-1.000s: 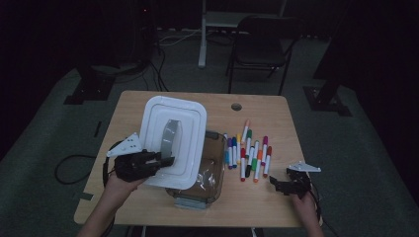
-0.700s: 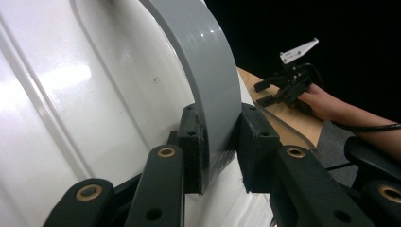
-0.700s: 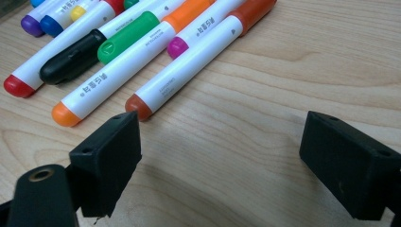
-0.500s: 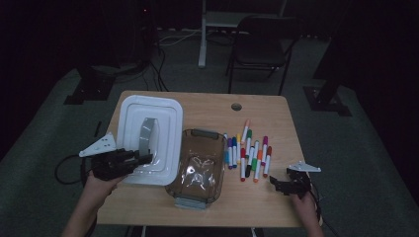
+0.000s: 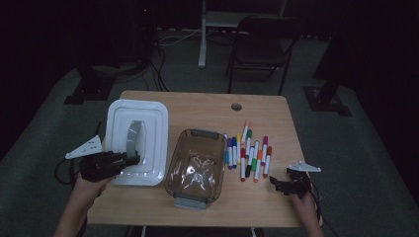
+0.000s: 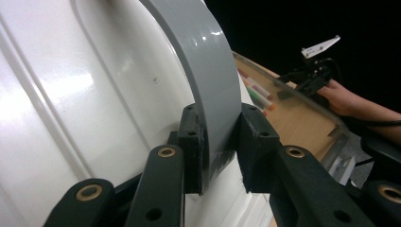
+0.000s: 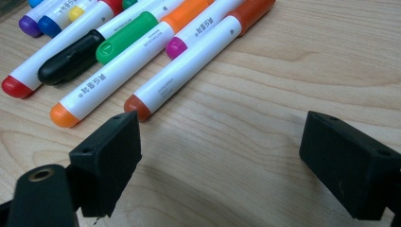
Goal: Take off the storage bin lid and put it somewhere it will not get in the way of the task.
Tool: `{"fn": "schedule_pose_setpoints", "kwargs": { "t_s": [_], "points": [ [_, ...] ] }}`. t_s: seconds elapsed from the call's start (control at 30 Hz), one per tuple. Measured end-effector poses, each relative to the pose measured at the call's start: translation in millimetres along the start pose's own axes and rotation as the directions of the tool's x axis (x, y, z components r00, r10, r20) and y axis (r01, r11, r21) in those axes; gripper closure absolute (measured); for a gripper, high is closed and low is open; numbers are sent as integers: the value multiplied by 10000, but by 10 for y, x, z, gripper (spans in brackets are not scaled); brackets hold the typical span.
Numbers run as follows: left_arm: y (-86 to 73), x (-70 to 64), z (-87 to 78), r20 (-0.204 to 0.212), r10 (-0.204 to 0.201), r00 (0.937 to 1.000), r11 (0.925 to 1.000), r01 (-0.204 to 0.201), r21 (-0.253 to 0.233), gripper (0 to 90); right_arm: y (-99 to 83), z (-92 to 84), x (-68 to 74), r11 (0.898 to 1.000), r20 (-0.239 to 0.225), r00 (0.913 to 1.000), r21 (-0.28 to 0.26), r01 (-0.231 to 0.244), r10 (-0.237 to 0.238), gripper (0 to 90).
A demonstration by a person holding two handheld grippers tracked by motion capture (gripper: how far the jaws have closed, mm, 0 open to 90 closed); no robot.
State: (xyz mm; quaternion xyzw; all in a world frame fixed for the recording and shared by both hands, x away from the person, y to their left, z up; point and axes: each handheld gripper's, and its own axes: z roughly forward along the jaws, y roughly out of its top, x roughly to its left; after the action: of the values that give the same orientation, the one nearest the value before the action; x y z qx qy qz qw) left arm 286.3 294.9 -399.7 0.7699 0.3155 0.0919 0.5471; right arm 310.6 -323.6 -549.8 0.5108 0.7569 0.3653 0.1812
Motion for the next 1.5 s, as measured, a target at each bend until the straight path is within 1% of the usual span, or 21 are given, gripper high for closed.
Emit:
{"fn": "schedule_pose_setpoints", "kwargs": {
  "t_s": [0.13,0.2,0.3,0.33,0.37,0.43,0.53,0.57,0.6,0.73,0.77,0.8,0.87,1.13,1.2,1.27,1.33,1.37,1.4,1.43,1.5],
  "points": [
    [-115,93,64,-29,-243,9997,9997,243,104,742,0,0,0,10000,9,10000,0,4,-4,132],
    [-178,134,105,78,-342,9994,9994,341,75,741,0,1,0,10000,11,10000,-1,7,-7,132],
    [-292,192,193,77,-524,9986,9985,523,139,742,0,0,-1,10000,4,10000,-4,1,-1,133],
    [-343,212,229,175,-518,9985,9986,517,78,741,0,0,-1,10000,5,10000,-3,-1,1,132],
    [-370,224,254,259,-570,9980,9983,568,88,742,0,0,-1,10000,6,10000,-3,-1,1,132],
    [-430,238,322,138,-630,9979,9978,627,231,740,0,0,-3,10000,-3,10000,-12,-14,14,133],
    [-511,275,417,186,-775,9968,9962,767,404,741,0,0,-3,10000,4,10000,-12,-16,16,133],
    [-511,275,417,186,-775,9968,9962,767,404,741,0,0,-3,10000,4,10000,-12,-16,16,133],
    [-569,306,483,207,-962,9952,9943,951,484,741,0,0,-3,10000,8,10000,-8,-12,12,132],
    [-662,354,588,265,-1187,9926,9908,1166,690,741,0,-1,-6,10000,-8,10000,-18,-29,29,132],
    [-662,354,588,265,-1187,9926,9908,1166,690,741,0,-1,-6,10000,-8,10000,-18,-29,29,132],
    [-706,376,626,302,-1355,9903,9887,1332,696,741,0,-1,-6,10000,-10,10000,-19,-34,34,132],
    [-742,398,653,336,-1459,9887,9872,1432,708,741,0,-1,-6,10000,-14,10000,-22,-37,37,133],
    [-864,554,747,190,-1899,9816,9766,1869,1066,740,0,-1,-6,10000,-11,10000,-16,-30,30,133],
    [-884,603,761,215,-2139,9766,9712,2103,1121,739,0,-1,-5,10000,-4,10000,-15,-27,27,132],
    [-902,640,779,160,-2253,9741,9679,2219,1181,735,0,0,-3,10000,8,10000,-9,-13,13,133],
    [-922,677,798,212,-2469,9688,9628,2428,1185,731,0,0,-3,10000,10,10000,-8,-7,7,133],
    [-922,677,798,212,-2469,9688,9628,2428,1185,728,0,0,-4,10000,3,10000,-16,-18,18,133],
    [-945,709,822,179,-2475,9687,9625,2437,1194,721,0,-1,-5,10000,-7,10000,-16,-31,31,133],
    [-954,717,832,68,-2463,9692,9627,2439,1170,715,0,-1,-6,10000,-7,10000,-16,-30,30,133],
    [-962,737,852,-239,-2403,9704,9617,2413,1299,695,0,0,-3,10000,3,10000,-16,-18,18,133]
  ]
}}
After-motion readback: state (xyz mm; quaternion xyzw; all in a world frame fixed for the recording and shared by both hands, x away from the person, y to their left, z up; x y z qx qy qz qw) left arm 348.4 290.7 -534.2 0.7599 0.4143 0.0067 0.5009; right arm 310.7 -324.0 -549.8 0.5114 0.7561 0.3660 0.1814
